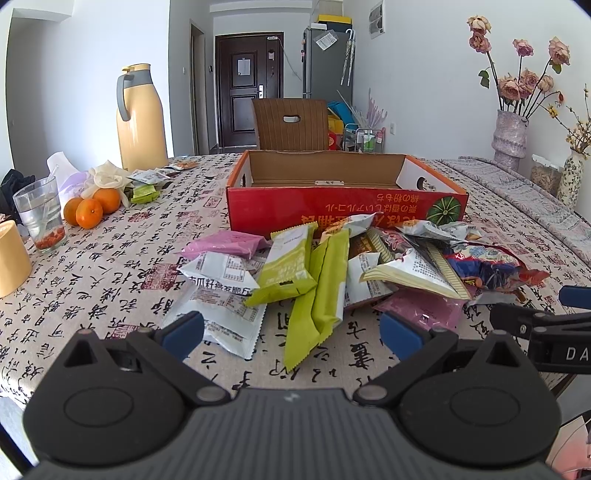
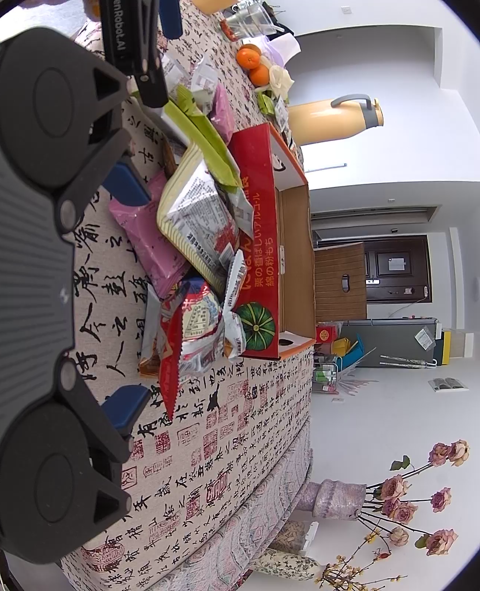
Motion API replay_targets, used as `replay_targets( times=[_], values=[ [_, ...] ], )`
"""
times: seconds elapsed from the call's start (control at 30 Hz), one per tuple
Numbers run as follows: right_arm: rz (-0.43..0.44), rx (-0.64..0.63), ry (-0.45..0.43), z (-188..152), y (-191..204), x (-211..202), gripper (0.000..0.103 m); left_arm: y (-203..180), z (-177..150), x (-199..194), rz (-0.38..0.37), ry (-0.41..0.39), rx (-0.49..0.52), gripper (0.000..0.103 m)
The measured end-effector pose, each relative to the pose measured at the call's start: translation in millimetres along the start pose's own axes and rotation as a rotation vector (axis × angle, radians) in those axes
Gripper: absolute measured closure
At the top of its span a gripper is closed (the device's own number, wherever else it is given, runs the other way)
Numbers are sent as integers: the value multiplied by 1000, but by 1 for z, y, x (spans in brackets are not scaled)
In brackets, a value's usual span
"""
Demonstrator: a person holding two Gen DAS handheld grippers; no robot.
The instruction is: Organize snacks
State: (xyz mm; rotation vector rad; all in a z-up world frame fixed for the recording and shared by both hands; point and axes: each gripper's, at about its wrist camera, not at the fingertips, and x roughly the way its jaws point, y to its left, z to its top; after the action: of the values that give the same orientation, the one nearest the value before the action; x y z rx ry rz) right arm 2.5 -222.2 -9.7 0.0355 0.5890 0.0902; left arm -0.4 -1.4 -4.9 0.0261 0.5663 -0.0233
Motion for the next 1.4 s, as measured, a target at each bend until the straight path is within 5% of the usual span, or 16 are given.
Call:
replay_targets(
  times=[0.93, 1.4],
  values=[
    [6, 4, 2, -2, 0, 5, 0, 4, -1, 6, -7, 9, -16, 0],
    [-7, -37, -50, 26, -12, 14, 1, 12, 16, 16, 4, -8, -33, 0]
  ],
)
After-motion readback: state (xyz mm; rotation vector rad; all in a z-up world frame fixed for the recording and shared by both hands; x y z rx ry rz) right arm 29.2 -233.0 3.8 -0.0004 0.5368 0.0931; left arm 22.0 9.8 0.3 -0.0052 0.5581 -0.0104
